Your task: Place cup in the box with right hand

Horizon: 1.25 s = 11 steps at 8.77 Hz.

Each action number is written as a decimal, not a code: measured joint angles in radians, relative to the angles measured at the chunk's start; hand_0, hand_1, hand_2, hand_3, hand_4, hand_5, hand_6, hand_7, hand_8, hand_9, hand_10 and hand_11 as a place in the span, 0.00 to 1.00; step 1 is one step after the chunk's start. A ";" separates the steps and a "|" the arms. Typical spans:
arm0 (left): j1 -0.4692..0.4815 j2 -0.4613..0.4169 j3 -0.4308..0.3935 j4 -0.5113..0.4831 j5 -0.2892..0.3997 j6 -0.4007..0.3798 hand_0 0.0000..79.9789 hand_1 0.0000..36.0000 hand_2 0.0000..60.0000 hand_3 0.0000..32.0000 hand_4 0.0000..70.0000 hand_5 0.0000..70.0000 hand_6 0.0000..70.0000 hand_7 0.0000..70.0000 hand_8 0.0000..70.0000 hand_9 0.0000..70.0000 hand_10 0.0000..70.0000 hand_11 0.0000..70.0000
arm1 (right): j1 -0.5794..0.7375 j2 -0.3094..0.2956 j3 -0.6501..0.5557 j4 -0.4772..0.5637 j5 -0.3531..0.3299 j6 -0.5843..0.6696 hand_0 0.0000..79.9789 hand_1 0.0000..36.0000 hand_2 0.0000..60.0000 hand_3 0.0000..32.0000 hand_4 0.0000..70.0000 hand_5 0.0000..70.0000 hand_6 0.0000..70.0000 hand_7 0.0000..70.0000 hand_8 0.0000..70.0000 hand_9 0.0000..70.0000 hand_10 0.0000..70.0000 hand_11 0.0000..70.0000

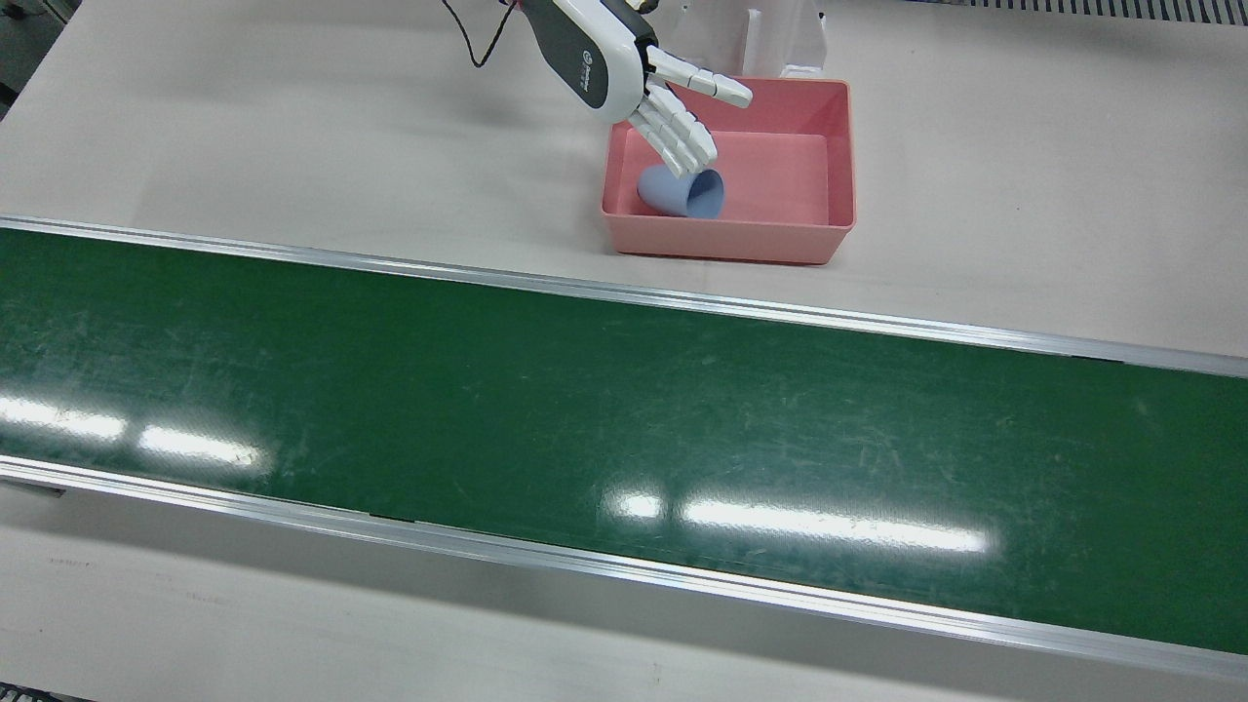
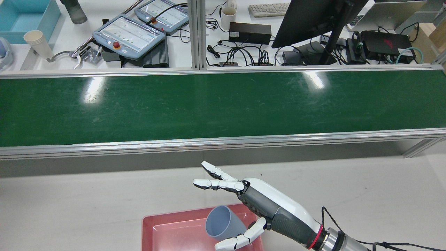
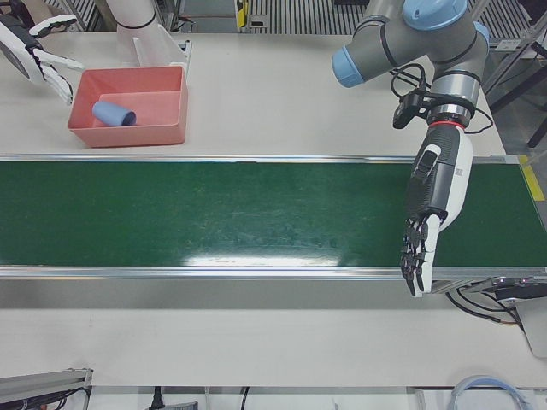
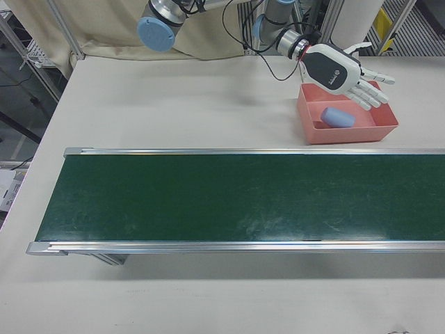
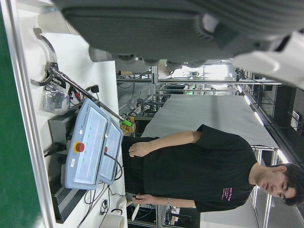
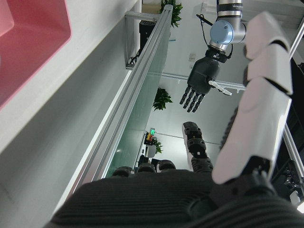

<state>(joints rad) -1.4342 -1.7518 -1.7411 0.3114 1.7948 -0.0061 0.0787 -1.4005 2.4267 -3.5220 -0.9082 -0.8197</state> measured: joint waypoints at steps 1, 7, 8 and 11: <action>0.000 0.000 0.000 0.000 0.000 0.000 0.00 0.00 0.00 0.00 0.00 0.00 0.00 0.00 0.00 0.00 0.00 0.00 | 0.000 0.000 0.000 0.000 0.000 0.000 0.58 0.51 0.27 0.00 0.00 0.07 0.04 0.08 0.00 0.00 0.00 0.00; 0.000 0.000 -0.002 0.000 0.000 0.000 0.00 0.00 0.00 0.00 0.00 0.00 0.00 0.00 0.00 0.00 0.00 0.00 | 0.336 -0.114 -0.013 -0.009 -0.019 0.211 0.56 0.45 0.32 0.00 0.00 0.06 0.07 0.24 0.03 0.10 0.00 0.00; 0.000 0.000 -0.002 0.000 0.000 0.000 0.00 0.00 0.00 0.00 0.00 0.00 0.00 0.00 0.00 0.00 0.00 0.00 | 0.473 -0.166 -0.055 -0.008 -0.051 0.276 0.55 0.44 0.31 0.00 0.00 0.06 0.06 0.18 0.03 0.09 0.00 0.00; 0.000 0.000 -0.003 0.001 0.000 0.000 0.00 0.00 0.00 0.00 0.00 0.00 0.00 0.00 0.00 0.00 0.00 0.00 | 0.904 -0.228 -0.296 0.040 -0.238 0.345 0.56 0.44 0.30 0.00 0.00 0.06 0.03 0.01 0.00 0.04 0.00 0.00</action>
<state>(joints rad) -1.4343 -1.7518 -1.7438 0.3127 1.7947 -0.0061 0.9830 -1.6287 2.1309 -3.4819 -1.1459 -0.4747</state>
